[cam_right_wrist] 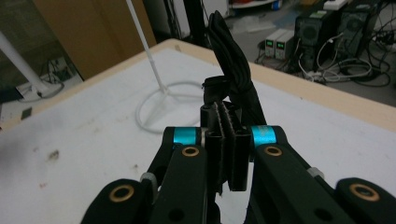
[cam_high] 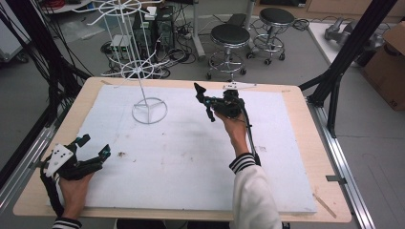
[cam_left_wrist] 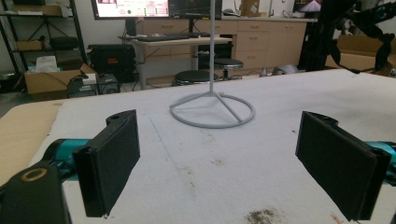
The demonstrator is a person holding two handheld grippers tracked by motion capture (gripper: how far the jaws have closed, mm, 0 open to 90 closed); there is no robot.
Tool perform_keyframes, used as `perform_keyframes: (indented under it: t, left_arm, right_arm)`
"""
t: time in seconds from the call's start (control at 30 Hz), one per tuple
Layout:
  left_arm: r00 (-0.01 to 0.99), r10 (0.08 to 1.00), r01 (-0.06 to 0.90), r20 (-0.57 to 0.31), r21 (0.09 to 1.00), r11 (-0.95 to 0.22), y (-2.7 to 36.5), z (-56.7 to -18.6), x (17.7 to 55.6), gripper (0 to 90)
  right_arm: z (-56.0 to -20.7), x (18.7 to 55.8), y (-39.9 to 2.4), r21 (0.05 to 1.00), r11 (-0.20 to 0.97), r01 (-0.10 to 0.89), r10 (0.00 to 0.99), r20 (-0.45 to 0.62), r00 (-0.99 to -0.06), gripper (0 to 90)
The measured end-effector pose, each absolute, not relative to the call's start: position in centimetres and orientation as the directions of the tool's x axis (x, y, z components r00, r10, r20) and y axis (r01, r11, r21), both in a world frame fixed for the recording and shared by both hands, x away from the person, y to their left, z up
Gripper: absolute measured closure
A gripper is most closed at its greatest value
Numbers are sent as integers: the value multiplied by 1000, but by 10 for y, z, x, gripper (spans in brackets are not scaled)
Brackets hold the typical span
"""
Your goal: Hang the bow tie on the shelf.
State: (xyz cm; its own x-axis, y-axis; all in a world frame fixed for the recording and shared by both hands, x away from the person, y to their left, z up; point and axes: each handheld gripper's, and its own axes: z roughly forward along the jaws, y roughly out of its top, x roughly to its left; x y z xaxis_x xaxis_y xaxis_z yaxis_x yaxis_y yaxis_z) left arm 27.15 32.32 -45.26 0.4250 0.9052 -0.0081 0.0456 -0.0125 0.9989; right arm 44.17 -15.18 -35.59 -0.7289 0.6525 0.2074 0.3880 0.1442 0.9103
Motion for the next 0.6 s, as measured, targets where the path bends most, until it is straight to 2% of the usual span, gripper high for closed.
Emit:
perform_keyframes:
  t: [0.3, 0.6]
  left_arm:
    - [426, 905, 47, -10, 999, -10, 323, -453, 272, 141]
    - [426, 905, 47, -11, 999, -9, 323, -453, 272, 141]
  right_arm:
    - [-347, 440, -144, 924, 111, 365, 648, 211, -731, 881]
    - [-319, 443, -126, 937, 107, 332, 625, 196, -756, 881]
